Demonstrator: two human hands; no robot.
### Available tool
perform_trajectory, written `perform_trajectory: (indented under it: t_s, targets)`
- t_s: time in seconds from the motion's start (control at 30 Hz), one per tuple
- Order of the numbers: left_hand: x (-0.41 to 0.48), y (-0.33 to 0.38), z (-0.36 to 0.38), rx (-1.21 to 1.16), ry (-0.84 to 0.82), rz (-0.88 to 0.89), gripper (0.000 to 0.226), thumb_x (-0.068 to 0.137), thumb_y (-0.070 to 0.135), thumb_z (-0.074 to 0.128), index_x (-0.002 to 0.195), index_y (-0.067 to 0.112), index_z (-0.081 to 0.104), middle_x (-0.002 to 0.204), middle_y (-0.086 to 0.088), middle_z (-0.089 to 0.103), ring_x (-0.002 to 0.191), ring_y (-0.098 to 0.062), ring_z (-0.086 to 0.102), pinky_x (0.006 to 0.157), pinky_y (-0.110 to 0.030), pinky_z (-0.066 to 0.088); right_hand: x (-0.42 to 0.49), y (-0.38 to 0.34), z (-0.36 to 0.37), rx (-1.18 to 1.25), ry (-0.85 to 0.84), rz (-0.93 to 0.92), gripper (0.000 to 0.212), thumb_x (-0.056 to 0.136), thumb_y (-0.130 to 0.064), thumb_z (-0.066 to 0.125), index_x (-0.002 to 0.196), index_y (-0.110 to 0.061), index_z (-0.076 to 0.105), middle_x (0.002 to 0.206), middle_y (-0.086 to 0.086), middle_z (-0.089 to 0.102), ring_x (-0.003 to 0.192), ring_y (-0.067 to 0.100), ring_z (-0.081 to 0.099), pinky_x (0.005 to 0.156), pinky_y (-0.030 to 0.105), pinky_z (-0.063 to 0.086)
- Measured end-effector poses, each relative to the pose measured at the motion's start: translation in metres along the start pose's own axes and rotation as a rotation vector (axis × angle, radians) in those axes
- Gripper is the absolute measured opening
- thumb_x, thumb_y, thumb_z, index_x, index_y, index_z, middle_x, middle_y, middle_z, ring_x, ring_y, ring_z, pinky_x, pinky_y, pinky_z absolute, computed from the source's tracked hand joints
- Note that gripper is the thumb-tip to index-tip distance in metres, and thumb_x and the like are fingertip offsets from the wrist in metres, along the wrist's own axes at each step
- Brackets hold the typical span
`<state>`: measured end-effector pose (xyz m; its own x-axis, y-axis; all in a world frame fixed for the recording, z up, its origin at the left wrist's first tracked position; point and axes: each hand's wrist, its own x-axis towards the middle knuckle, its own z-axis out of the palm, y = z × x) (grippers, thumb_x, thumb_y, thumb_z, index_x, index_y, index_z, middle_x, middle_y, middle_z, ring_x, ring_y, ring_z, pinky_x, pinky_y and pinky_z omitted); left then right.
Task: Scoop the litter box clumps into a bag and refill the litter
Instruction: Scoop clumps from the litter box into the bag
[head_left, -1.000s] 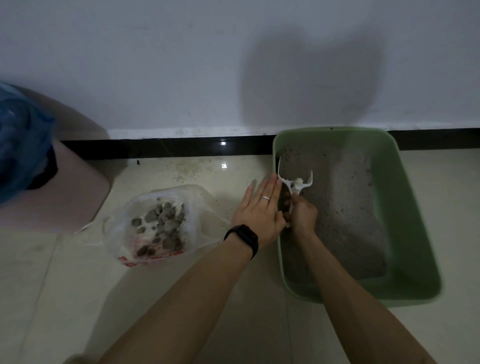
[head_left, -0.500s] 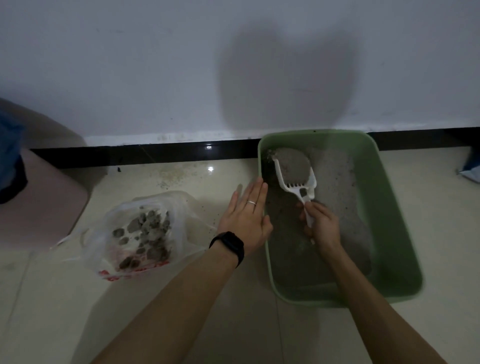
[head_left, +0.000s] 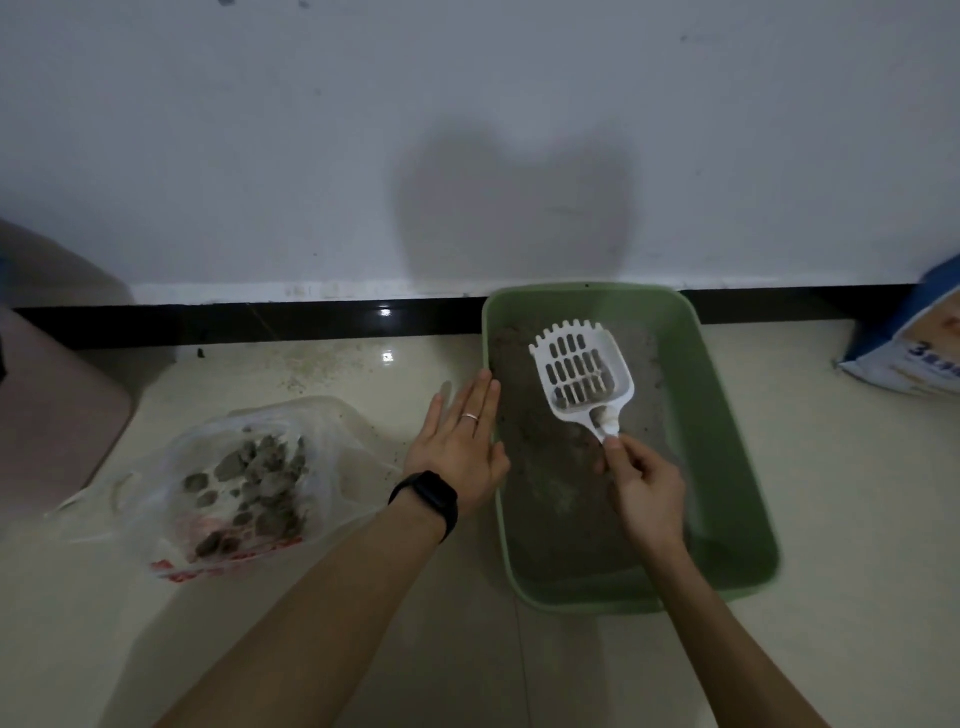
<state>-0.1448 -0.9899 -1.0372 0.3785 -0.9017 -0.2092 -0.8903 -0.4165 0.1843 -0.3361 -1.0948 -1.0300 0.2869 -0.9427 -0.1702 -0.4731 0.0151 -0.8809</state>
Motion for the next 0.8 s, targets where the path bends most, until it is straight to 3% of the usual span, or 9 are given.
perform_trajectory:
  t_s: [0.33, 0.5, 0.6, 0.7, 0.8]
  targets:
    - [0.0, -0.009, -0.017, 0.06, -0.107, 0.074, 0.068, 0.1, 0.048, 0.013, 0.15, 0.018, -0.021, 0.158, 0.002, -0.024, 0.147, -0.014, -0.016, 0.119, -0.048, -0.003, -0.017, -0.007, -0.015, -0.042, 0.014, 0.058, 0.034, 0.096, -0.034, 0.059, 0.064, -0.026, 0.066, 0.045, -0.002, 0.05, 0.045, 0.018, 0.042, 0.055, 0.035, 0.035]
    - [-0.001, -0.04, -0.03, 0.078, -0.087, 0.182, 0.068, 0.1, 0.052, 0.015, 0.153, 0.022, -0.013, 0.161, 0.005, -0.014, 0.148, -0.014, -0.01, 0.119, -0.044, -0.005, -0.03, -0.026, -0.013, -0.023, -0.025, 0.04, 0.036, 0.096, -0.032, 0.059, 0.063, -0.02, 0.065, 0.046, -0.002, 0.048, 0.043, 0.015, 0.04, 0.054, 0.033, 0.032]
    - [-0.014, -0.101, -0.04, 0.102, -0.049, 0.093, 0.073, 0.097, 0.055, 0.021, 0.154, 0.023, -0.012, 0.162, 0.004, -0.008, 0.148, -0.016, -0.007, 0.119, -0.04, -0.004, -0.039, -0.05, -0.002, -0.05, -0.1, -0.021, 0.034, 0.097, -0.031, 0.057, 0.066, -0.02, 0.065, 0.05, 0.001, 0.051, 0.045, 0.013, 0.04, 0.053, 0.03, 0.031]
    - [-0.049, -0.177, -0.044, 0.071, -0.052, -0.041, 0.08, 0.092, 0.061, 0.021, 0.148, 0.028, -0.025, 0.162, 0.003, -0.01, 0.149, -0.017, -0.006, 0.12, -0.04, -0.002, -0.05, -0.077, 0.021, -0.064, -0.213, -0.076, 0.027, 0.098, -0.03, 0.056, 0.075, -0.027, 0.07, 0.06, 0.005, 0.061, 0.045, 0.008, 0.043, 0.048, 0.024, 0.034]
    - [-0.095, -0.236, -0.039, 0.083, -0.12, -0.169, 0.085, 0.088, 0.068, 0.022, 0.145, 0.032, -0.03, 0.162, 0.003, -0.012, 0.149, -0.02, -0.006, 0.12, -0.04, -0.002, -0.065, -0.099, 0.055, -0.155, -0.336, -0.155, 0.021, 0.097, -0.035, 0.054, 0.085, -0.034, 0.071, 0.072, -0.007, 0.069, 0.054, 0.003, 0.056, 0.055, 0.027, 0.043]
